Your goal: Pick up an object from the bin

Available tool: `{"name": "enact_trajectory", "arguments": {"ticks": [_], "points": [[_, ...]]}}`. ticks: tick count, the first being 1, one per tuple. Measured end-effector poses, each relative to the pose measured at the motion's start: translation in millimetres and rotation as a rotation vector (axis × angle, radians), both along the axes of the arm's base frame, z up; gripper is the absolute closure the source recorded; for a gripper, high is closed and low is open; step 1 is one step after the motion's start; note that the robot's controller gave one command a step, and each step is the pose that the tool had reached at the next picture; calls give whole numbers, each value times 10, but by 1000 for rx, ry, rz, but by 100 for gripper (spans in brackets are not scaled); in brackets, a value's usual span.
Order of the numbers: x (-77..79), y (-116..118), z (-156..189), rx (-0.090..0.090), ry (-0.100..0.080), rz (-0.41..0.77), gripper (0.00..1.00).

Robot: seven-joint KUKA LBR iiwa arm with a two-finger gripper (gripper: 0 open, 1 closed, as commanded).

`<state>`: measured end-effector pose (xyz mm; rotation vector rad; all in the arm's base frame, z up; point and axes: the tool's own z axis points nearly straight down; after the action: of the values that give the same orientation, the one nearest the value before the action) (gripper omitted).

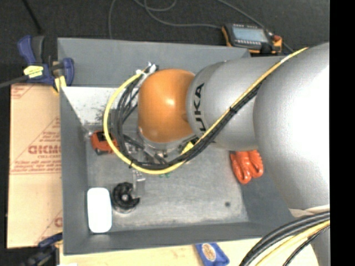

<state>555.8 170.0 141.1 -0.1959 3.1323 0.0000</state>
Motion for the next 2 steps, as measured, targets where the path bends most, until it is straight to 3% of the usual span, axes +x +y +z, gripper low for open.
{"name": "enact_trajectory", "arguments": {"ticks": [1,2], "points": [[-234,-39,-436,2,0,-11,0],[-260,-36,-604,6,-4,58,100]]}}
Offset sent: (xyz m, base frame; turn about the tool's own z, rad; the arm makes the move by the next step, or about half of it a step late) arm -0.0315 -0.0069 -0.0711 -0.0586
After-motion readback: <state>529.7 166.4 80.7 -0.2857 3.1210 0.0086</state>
